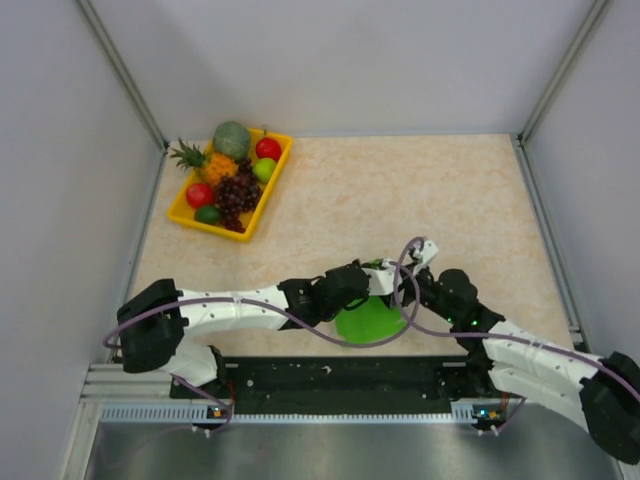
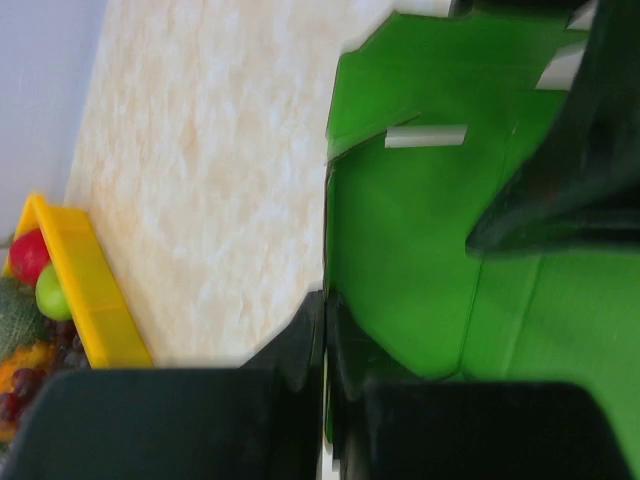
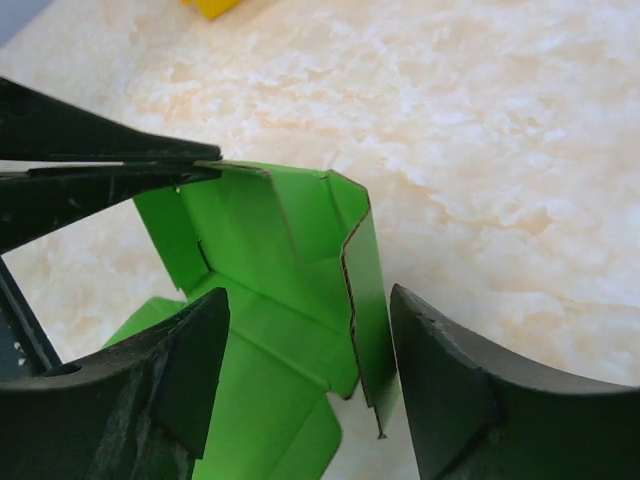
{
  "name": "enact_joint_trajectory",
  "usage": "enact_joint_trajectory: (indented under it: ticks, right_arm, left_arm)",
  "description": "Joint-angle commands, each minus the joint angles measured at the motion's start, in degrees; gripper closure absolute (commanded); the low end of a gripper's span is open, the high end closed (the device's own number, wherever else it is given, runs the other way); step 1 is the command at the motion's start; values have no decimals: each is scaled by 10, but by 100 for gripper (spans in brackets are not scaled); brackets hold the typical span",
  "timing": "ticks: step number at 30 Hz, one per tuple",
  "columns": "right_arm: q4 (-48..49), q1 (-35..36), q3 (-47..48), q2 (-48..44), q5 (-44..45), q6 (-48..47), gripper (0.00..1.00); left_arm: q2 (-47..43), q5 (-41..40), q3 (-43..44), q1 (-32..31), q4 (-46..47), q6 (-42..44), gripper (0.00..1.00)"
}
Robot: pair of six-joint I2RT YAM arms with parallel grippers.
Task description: Fold the paper box
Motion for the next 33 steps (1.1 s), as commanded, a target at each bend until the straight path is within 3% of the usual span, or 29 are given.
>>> enact_joint_trajectory:
  ticks: [1,5,8,15,18,19,23,26,33]
  right_arm:
    - [-30,-35,-12,-109,-29,78,32]
    - [-196,-36,11,-178,21,142,31]
    - [-253,-36,30,-206,48,157,31]
    - [-343,-36,77,-222,63,121,52]
    - [-317,-36,73,-213,10,121,69]
    - [-294,-36,70,-193,-21,119,70]
    - [-257,-36,76,-131,-49,114,71]
    - [-263,-36,88,-104,-11,112,72]
    - [-273,-36,88,-123,33,100,73]
  left_arm:
    - [-23,7,-23,4,18,-13,100]
    - [-7,-22,-1,8,-11,-49,100]
    - [7,-25,23,7,-53,-93,100]
    - [3,28,35,14,-77,-119,100]
    - [13,33,54,18,-104,-125,100]
    - [15,33,56,18,-104,-124,100]
    - [18,32,66,17,-105,-124,100]
    - [18,34,74,17,-109,-122,100]
    - [16,38,74,18,-114,-121,100]
